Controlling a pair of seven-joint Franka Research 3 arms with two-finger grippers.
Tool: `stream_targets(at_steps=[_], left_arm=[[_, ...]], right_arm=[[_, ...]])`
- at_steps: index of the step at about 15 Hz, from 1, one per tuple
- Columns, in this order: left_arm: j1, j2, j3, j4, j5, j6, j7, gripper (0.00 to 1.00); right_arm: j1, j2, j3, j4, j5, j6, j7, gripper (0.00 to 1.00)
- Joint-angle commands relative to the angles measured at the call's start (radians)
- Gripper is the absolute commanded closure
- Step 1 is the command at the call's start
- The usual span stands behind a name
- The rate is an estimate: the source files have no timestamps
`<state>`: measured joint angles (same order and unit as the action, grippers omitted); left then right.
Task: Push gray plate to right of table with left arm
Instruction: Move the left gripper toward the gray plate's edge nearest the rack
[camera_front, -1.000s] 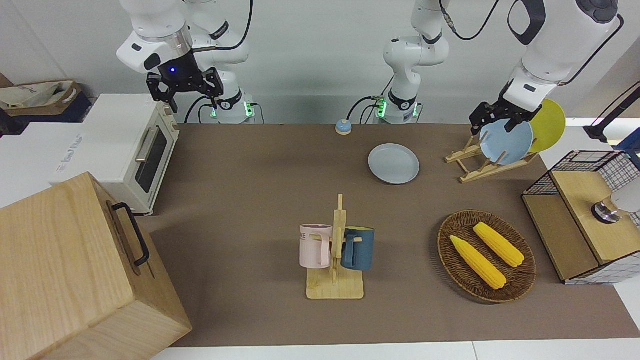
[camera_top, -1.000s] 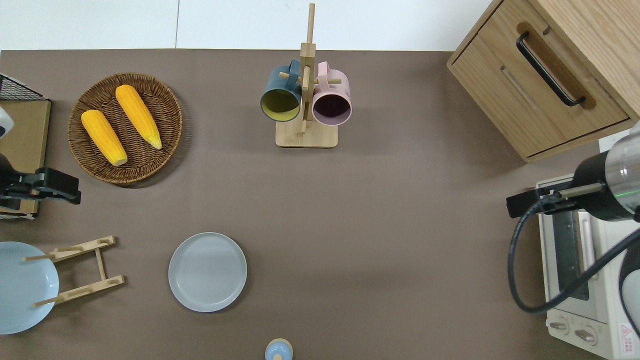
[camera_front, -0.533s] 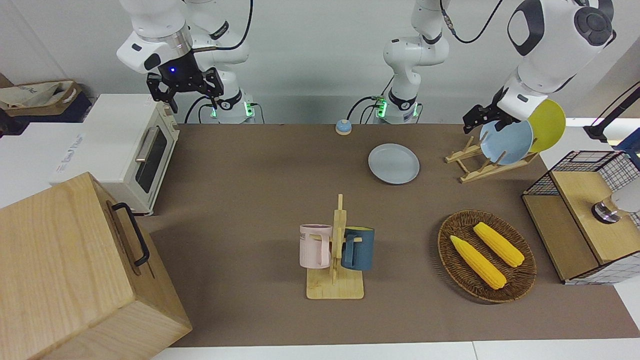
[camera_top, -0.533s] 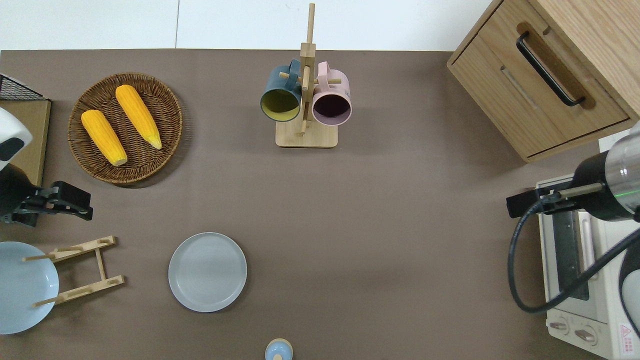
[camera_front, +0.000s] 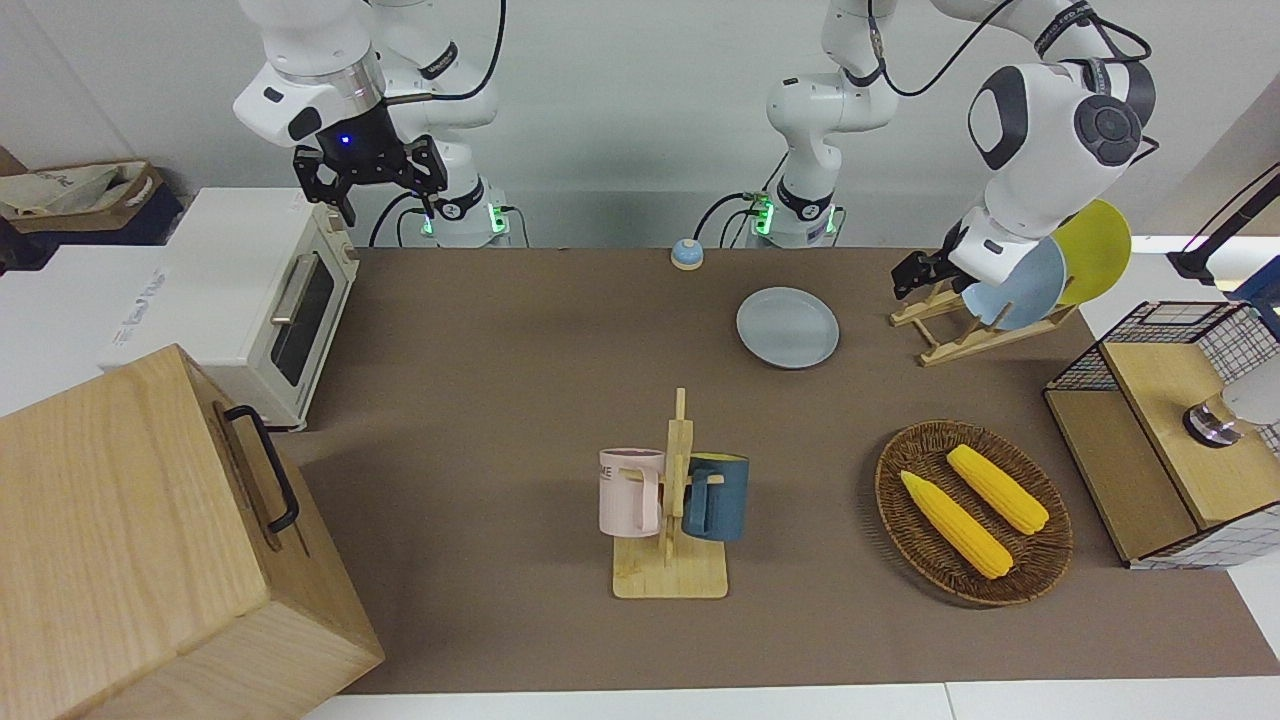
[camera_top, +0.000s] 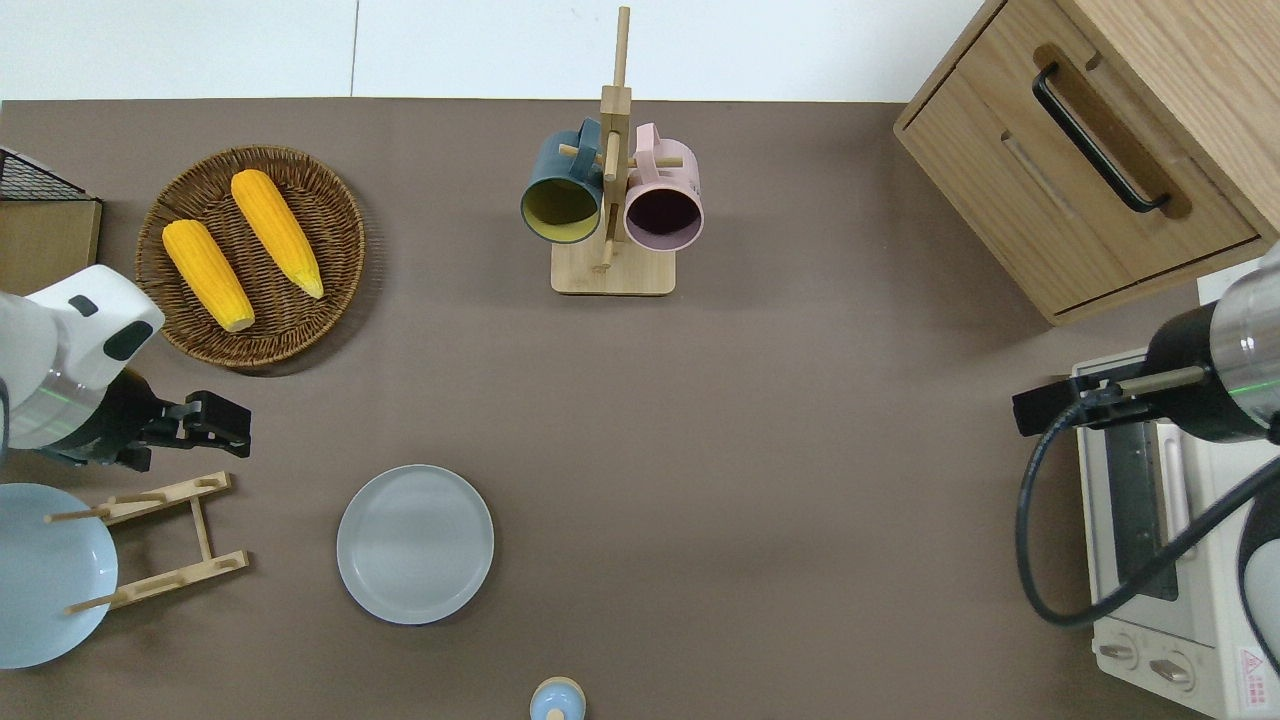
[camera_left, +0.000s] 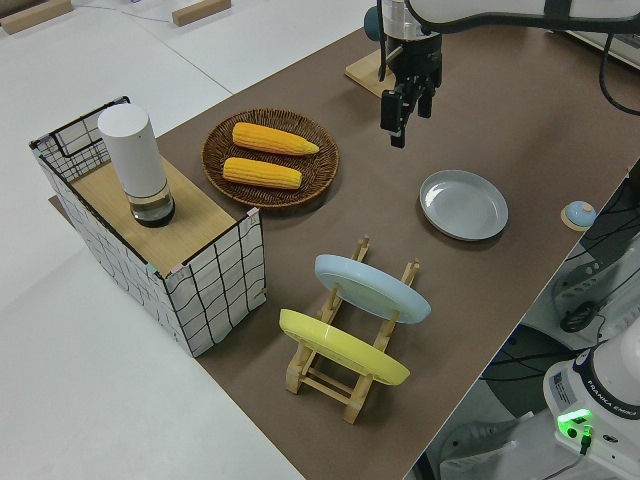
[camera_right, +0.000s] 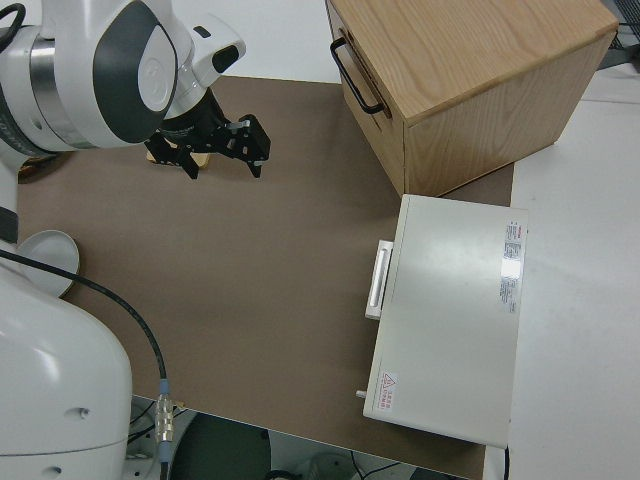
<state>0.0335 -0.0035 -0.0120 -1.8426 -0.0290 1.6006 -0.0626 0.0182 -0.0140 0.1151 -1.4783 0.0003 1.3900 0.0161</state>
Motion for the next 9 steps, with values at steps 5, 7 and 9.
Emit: stream_targets(at_steps=[5,7,9], left_arm=[[-0.007,-0.271,-0.038,-0.492,-0.012,0.318,-0.029,0.00],[-0.009,-0.283,-0.063,-0.562,-0.012,0.390,-0.077,0.00],[-0.007,-0.283,-0.100,-0.607,-0.012,0.445,-0.117,0.00]], right_arm=[[-0.020,-0.003,0.015,0.009,0.006,-0.016,0.013,0.017],[-0.020,-0.003,0.017,0.009,0.004,-0.016,0.013,0.017],[-0.020,-0.003,0.017,0.009,0.006,-0.016,0.013,0.017]])
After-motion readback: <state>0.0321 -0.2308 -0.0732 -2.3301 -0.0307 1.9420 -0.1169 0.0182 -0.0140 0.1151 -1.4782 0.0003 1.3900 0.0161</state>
